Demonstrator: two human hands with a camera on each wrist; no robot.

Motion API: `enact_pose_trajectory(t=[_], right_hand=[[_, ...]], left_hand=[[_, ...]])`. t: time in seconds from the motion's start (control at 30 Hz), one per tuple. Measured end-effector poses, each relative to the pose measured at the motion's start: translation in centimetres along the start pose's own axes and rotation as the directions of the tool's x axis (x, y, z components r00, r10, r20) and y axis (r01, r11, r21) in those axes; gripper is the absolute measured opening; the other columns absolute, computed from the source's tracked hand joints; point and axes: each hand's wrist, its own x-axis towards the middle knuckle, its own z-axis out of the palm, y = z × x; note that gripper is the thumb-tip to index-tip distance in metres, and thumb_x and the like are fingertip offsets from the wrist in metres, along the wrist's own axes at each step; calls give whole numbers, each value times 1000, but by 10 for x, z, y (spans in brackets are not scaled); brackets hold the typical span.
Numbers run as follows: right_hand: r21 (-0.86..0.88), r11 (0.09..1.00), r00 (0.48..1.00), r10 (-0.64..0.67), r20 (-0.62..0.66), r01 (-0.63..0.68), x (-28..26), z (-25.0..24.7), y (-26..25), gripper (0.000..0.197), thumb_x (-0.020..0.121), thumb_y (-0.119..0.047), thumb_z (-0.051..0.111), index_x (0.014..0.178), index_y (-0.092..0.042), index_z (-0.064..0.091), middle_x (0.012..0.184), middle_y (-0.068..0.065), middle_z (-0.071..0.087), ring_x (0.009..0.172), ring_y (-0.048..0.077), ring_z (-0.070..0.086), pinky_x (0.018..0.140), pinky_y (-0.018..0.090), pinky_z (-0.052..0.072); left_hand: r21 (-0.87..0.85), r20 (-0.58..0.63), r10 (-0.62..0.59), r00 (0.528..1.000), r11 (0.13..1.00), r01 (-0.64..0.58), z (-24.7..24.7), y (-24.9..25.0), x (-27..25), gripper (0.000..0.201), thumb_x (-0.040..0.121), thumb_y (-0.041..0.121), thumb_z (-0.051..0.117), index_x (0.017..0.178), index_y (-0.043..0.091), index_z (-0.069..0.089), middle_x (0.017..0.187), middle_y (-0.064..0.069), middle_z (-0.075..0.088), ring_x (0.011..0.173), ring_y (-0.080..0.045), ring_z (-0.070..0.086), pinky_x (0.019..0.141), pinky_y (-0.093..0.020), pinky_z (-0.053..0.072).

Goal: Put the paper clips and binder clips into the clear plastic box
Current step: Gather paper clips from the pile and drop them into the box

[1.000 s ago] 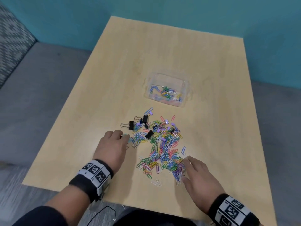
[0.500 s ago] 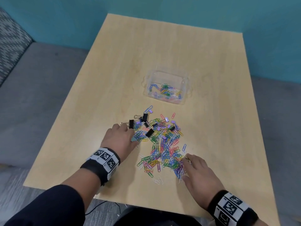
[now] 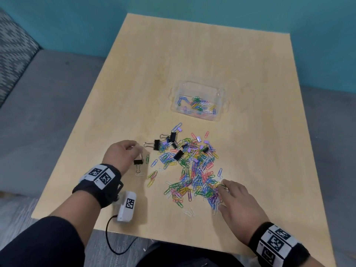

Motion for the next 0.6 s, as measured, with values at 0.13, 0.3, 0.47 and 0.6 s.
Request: enact_pose_trajectory(t=[0.13, 0.3, 0.47, 0.6], right_hand=[[-10, 1000, 1000, -3, -6, 3, 0, 1, 1, 47, 79, -34, 55, 123, -19, 52, 130, 4, 52, 118, 28, 50, 82, 42, 55], [-16, 1000, 1000, 1, -20, -1, 1, 1, 0, 46, 77, -35, 52, 119, -17, 56, 125, 6, 56, 112, 28, 52, 78, 41, 56], [-20, 1000, 1000, -7, -19, 7, 2, 2, 1, 47, 77, -35, 53, 120, -17, 55, 125, 6, 56, 113, 27, 50, 79, 41, 56], [-16, 1000, 1000, -7, -6, 7, 0, 2, 2, 47, 78, -37, 53, 122, -17, 54, 128, 6, 55, 115, 27, 50, 80, 41, 56]], left_hand=[[378, -39, 438, 898, 839, -392, 9, -11, -29, 25, 87, 22, 48, 101, 15, 67, 100, -8, 62, 91, -31, 58, 80, -36, 47], [637, 343, 478, 808, 514, -575, 62, -18, -77, 66, 88, 50, 31, 128, 1, 51, 138, -26, 44, 129, -42, 40, 102, -51, 41], [706, 376, 329, 866, 504, -498, 82, -37, -71, 85, 89, 63, -2, 148, 4, 11, 156, -22, 9, 144, -36, -5, 115, -48, 14], [698, 324, 338, 883, 545, -465, 67, -42, -77, 74, 91, 61, 20, 146, 12, 27, 154, -17, 22, 141, -42, 16, 108, -54, 30]])
